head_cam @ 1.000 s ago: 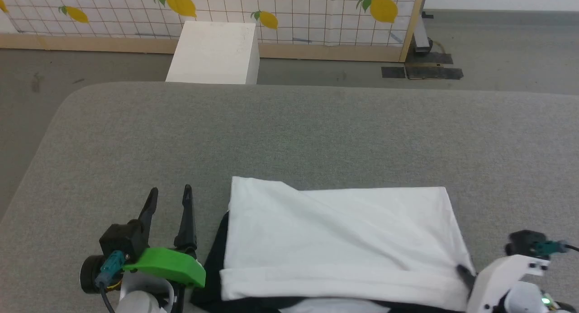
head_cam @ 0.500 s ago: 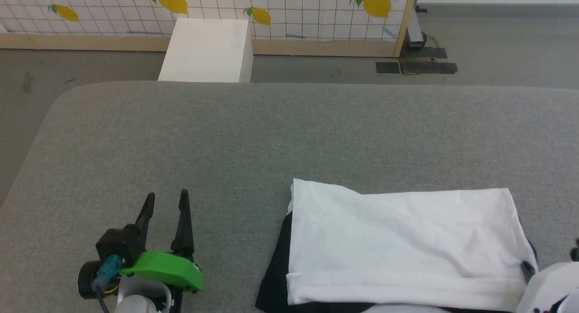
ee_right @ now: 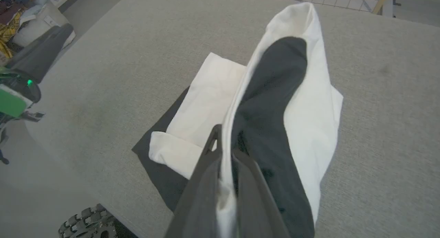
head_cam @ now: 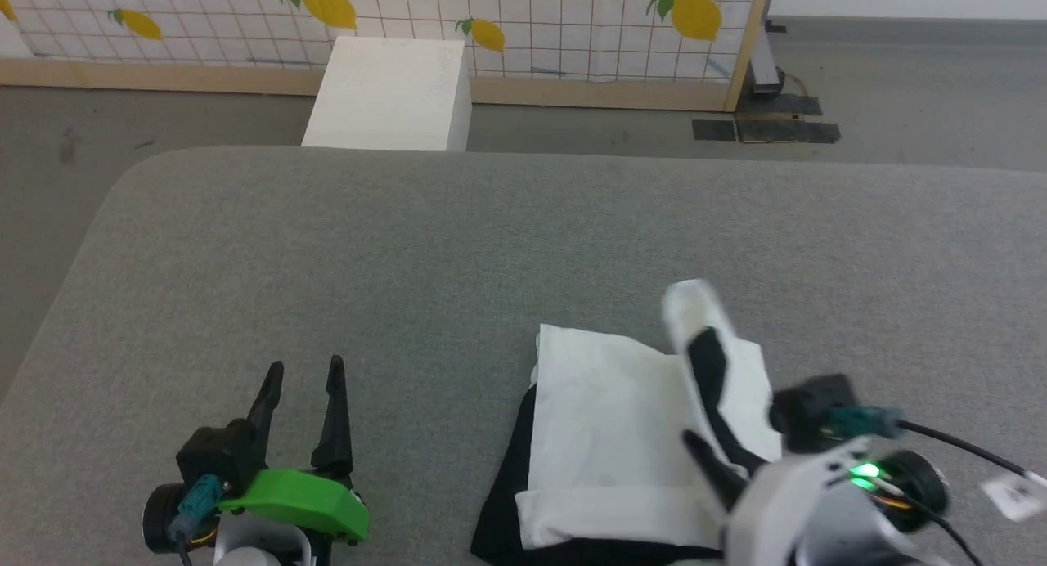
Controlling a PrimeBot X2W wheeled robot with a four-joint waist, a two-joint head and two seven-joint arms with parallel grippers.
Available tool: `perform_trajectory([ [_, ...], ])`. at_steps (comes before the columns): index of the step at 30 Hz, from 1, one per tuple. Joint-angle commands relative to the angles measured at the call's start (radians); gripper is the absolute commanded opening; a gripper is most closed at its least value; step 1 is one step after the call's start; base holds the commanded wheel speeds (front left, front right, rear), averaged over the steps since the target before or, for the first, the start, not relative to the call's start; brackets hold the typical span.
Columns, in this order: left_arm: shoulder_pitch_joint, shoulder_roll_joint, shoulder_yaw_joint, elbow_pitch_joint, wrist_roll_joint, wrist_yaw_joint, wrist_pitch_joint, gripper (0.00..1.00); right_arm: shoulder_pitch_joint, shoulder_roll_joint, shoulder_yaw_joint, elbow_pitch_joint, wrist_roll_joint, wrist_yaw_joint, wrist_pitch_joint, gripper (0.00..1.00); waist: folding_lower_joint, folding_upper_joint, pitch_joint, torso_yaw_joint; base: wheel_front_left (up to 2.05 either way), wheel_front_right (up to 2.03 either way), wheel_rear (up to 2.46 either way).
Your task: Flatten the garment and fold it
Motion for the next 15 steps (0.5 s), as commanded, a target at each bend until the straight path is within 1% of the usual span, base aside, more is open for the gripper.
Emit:
perform_trajectory([
  [1, -0.010, -0.007, -0.001, -0.001, 0.018, -0.006, -0.005, 1.00, -0.052, 0.000, 0.046, 0.025, -0.019, -0.001, 0.003, 0.00, 0.0000, 0.0000, 0.014, 0.016, 0.00, 0.00, 0.00],
  [5, -0.035, -0.014, -0.012, 0.000, 0.023, -0.014, -0.005, 1.00, -0.154, 0.000, 0.152, 0.157, -0.028, -0.001, -0.001, 0.00, 0.0000, 0.0000, 0.044, 0.044, 0.00, 0.00, 0.00],
  [11, -0.061, -0.024, -0.022, 0.015, 0.025, -0.023, -0.005, 1.00, -0.291, 0.000, 0.265, 0.383, -0.014, -0.001, -0.042, 0.00, 0.0000, 0.0000, 0.081, 0.085, 0.00, 0.00, 0.00],
  [15, -0.065, -0.028, -0.018, 0.020, 0.028, -0.025, -0.005, 1.00, -0.350, 0.000, 0.328, 0.501, 0.017, -0.001, -0.067, 0.00, 0.0000, 0.0000, 0.093, 0.098, 0.00, 0.00, 0.00],
])
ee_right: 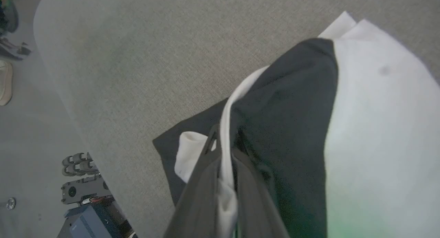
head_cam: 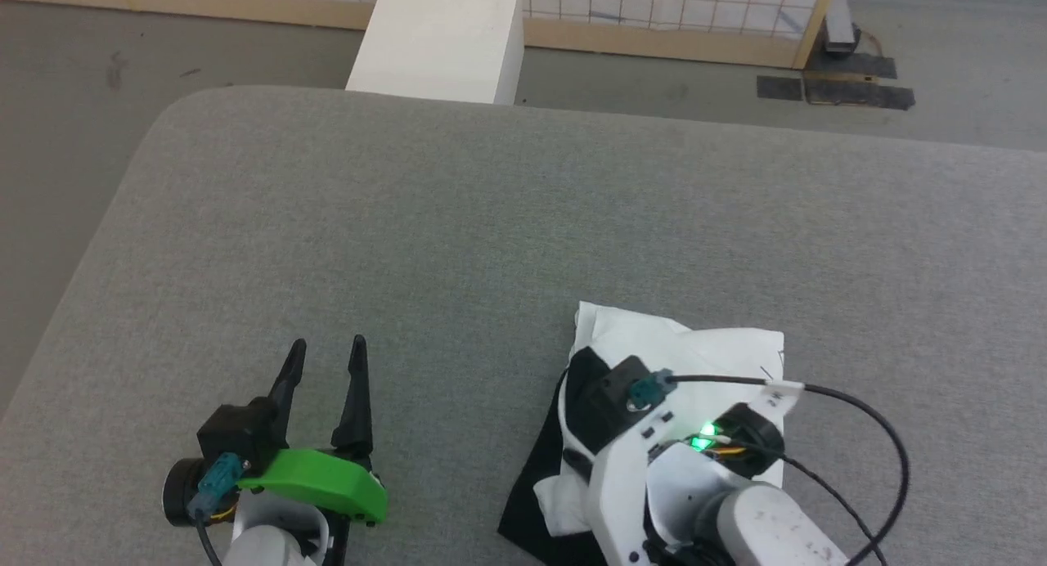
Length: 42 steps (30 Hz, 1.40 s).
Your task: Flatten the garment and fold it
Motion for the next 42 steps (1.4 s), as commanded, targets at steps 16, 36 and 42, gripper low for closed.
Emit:
perform_trajectory([
  [16, -0.006, -0.011, 0.036, -0.002, 0.020, -0.014, -0.005, 1.00, 0.055, 0.000, -0.190, -0.248, 0.119, -0.001, -0.337, 1.00, 0.0000, 0.0000, -0.036, -0.054, 0.00, 0.00, 0.00],
  [36, -0.002, -0.014, 0.026, -0.002, 0.036, -0.034, -0.005, 1.00, 0.266, 0.000, -0.421, 0.019, 0.169, -0.001, -0.327, 1.00, 0.0000, 0.0000, -0.060, -0.061, 0.00, 0.00, 0.00],
  [42, 0.011, -0.015, 0.034, -0.013, 0.041, -0.034, -0.005, 1.00, 0.245, 0.000, -0.400, 0.071, 0.144, -0.001, -0.240, 0.70, 0.0000, 0.0000, -0.064, -0.065, 0.00, 0.00, 0.00],
])
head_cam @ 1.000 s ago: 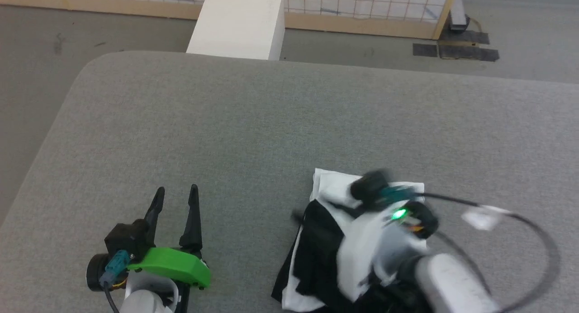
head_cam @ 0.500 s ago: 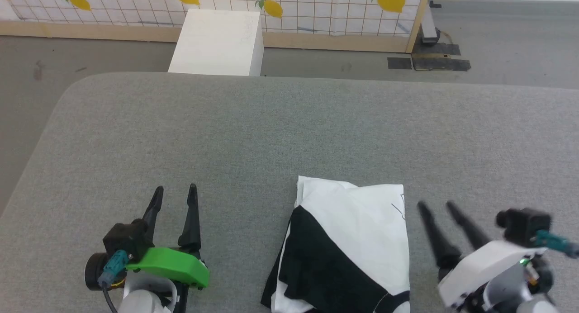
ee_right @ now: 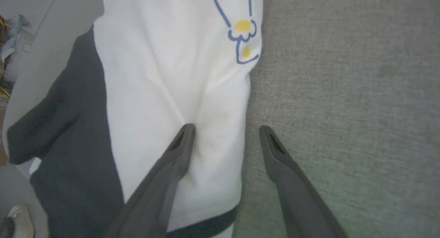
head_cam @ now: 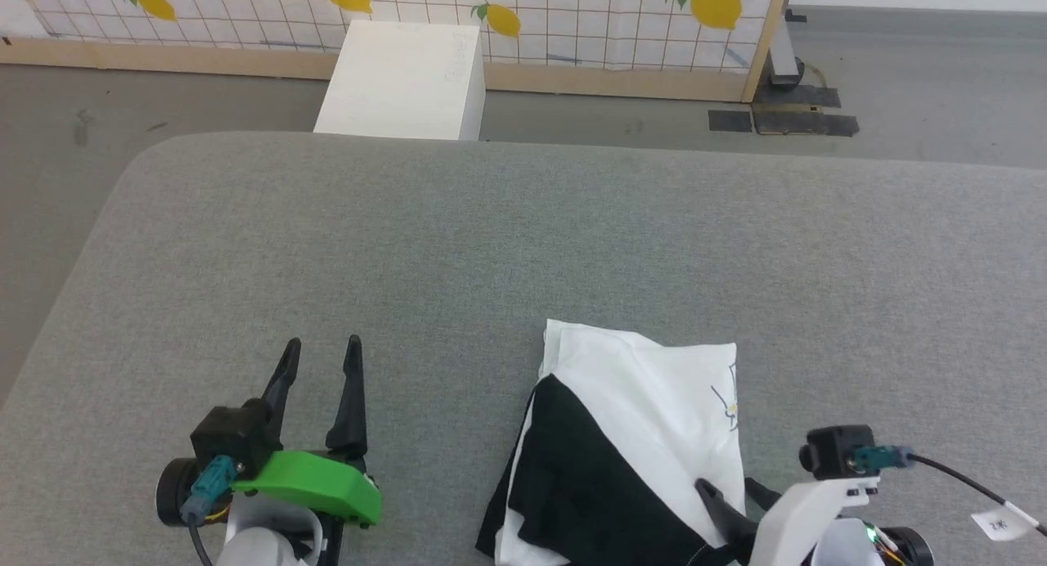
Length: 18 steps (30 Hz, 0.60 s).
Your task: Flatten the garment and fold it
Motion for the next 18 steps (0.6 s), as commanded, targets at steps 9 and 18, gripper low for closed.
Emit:
perform_trajectory([
  [9, 0.019, -0.006, 0.014, -0.025, 0.016, 0.007, -0.005, 1.00, -0.092, -0.002, 0.069, -0.051, -0.218, -0.001, 0.088, 0.00, 0.0000, 0.0000, 0.015, -0.058, 0.00, 0.00, 0.00],
  [18, -0.008, 0.002, 0.028, -0.094, 0.050, 0.020, -0.005, 1.00, -0.360, -0.347, 0.317, -0.072, -0.332, -0.001, 0.126, 0.00, 0.0000, 0.0000, 0.107, -0.214, 0.00, 0.00, 0.00],
])
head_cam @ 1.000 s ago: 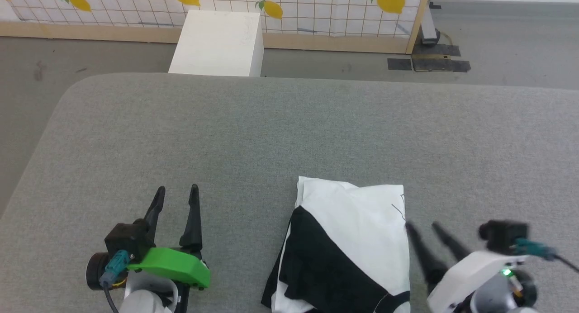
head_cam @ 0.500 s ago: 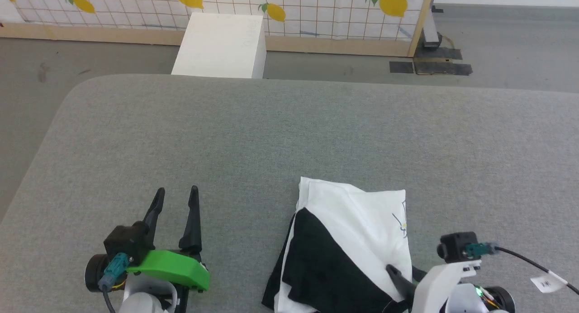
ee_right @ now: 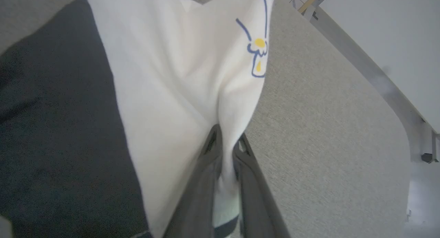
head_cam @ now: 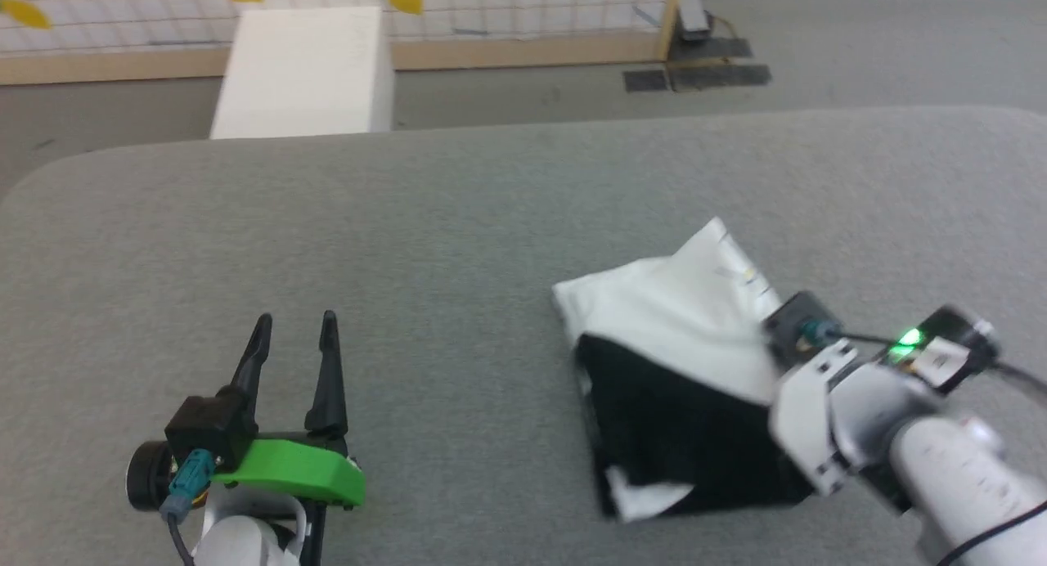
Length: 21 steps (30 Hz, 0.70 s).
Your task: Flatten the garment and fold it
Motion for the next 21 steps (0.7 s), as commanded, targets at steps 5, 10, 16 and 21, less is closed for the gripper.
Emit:
perform_trajectory([
  [5, -0.057, 0.003, -0.023, -0.033, 0.027, 0.005, -0.005, 1.00, -0.155, -0.162, 0.055, 0.053, 0.025, -0.002, -0.028, 0.00, 0.0000, -0.0001, 0.129, -0.167, 0.00, 0.00, 0.00],
  [10, -0.102, 0.027, -0.033, -0.046, 0.045, 0.003, -0.004, 1.00, -0.261, -0.241, 0.035, 0.148, 0.024, -0.002, -0.091, 0.00, 0.0000, -0.0001, 0.195, -0.242, 0.00, 0.00, 0.00],
  [16, -0.135, 0.083, -0.040, -0.084, 0.073, -0.002, 0.032, 1.00, -0.360, -0.246, -0.040, 0.278, -0.021, -0.002, -0.186, 0.00, 0.0000, -0.0001, 0.276, -0.304, 0.00, 0.00, 0.00],
  [21, -0.140, 0.118, -0.033, -0.140, 0.084, 0.000, 0.077, 1.00, -0.419, -0.211, -0.129, 0.386, -0.086, -0.002, -0.255, 0.00, 0.0000, -0.0001, 0.329, -0.331, 0.00, 0.00, 0.00],
])
